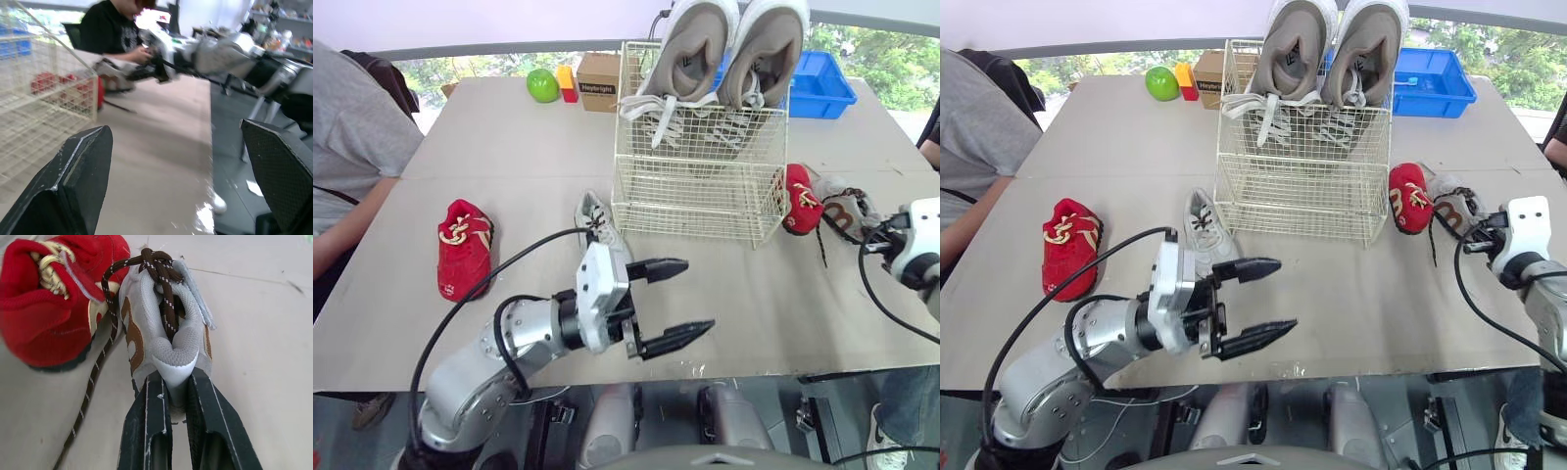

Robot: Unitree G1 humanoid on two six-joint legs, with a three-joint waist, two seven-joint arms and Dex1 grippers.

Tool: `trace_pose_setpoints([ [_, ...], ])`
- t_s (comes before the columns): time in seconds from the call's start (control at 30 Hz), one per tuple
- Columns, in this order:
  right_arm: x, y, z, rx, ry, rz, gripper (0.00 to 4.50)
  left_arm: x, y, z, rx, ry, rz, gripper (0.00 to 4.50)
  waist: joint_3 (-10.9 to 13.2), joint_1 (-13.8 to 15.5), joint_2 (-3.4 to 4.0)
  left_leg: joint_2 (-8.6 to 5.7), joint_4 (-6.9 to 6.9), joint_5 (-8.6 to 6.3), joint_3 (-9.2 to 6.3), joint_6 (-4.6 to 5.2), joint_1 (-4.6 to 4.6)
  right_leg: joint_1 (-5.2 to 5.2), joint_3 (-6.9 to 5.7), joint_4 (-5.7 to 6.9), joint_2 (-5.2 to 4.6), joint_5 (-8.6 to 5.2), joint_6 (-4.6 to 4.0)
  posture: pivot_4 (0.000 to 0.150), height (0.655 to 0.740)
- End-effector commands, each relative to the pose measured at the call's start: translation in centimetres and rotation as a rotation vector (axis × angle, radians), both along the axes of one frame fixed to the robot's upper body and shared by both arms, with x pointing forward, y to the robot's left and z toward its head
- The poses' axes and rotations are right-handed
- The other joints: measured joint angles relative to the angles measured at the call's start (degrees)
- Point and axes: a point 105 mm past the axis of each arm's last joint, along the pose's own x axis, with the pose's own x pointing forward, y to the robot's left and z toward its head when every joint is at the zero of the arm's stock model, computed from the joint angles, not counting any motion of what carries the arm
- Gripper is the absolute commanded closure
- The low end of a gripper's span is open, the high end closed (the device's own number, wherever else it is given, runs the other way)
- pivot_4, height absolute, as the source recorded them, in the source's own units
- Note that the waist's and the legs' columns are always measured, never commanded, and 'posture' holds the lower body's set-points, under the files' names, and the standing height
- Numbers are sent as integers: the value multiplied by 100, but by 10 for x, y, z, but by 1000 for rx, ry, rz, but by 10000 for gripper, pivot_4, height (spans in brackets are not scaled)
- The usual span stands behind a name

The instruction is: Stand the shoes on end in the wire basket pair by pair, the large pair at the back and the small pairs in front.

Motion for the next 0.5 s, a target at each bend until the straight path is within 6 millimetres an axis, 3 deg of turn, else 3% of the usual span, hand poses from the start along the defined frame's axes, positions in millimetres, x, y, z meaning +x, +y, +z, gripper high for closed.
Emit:
trace_pose_setpoints([
  [0.03,-27,-4,70,-213,-132,136,44533,27,12,22,-76,30,35,0,4,0,16,1,0,0,3,0,3,0,3,0,3,-2,3,1500,7400],
  [0.13,-64,10,102,-349,-58,352,44533,54,22,34,-97,72,60,0,6,-50,29,6,5,0,0,0,11,7,6,6,20,-14,24,1500,7400],
  [0.23,-104,52,117,-337,92,674,44533,70,24,40,-117,138,49,0,11,-99,31,7,-3,0,-3,0,19,7,9,5,28,-12,30,1500,7400],
  [0.3,-122,80,120,-350,196,859,44533,70,19,42,-83,148,-35,0,16,-170,20,19,-2,0,-13,0,20,11,7,6,44,-3,48,1500,7400],
  [0.43,-124,138,127,-427,160,1133,44533,62,1,53,8,199,-269,0,35,-186,-17,23,6,0,-19,-2,15,12,-1,7,45,-15,24,1500,7400],
  [0.5,-121,155,127,-441,126,1205,44533,56,-5,54,56,218,-358,0,39,-182,-22,17,9,1,-16,-4,11,8,5,6,35,-13,22,1500,7400],
])
